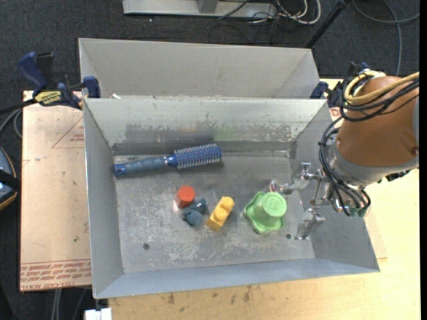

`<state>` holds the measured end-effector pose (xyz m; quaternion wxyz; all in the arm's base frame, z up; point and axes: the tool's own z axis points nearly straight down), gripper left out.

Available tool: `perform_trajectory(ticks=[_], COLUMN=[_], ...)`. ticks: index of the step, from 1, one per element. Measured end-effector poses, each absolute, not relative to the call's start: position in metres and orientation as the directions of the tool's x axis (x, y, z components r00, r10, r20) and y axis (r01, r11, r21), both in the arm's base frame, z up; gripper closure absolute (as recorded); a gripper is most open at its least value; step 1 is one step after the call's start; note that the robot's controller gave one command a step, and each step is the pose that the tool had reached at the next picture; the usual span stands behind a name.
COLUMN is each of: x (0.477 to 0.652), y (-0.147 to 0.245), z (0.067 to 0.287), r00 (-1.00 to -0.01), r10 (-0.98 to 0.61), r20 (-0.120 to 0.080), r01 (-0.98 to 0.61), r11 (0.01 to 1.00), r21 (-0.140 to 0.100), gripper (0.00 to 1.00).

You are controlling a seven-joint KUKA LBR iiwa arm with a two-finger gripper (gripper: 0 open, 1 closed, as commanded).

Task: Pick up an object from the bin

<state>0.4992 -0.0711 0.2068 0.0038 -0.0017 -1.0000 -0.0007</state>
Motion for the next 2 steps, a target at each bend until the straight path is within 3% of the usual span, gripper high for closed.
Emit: perform_trajectory(ticks=[1, 2], x=[0.528, 0.591], y=[-0.070, -0.042], z=[0.129, 0.129], r00=[-0.987, -0.911], r10=[0.161, 0.412], r20=[-0.006, -0.004], r01=[0.161, 0.412], r11=[0.987, 0.911], r21=[0.001, 0.003], gripper=[0.00, 0.00])
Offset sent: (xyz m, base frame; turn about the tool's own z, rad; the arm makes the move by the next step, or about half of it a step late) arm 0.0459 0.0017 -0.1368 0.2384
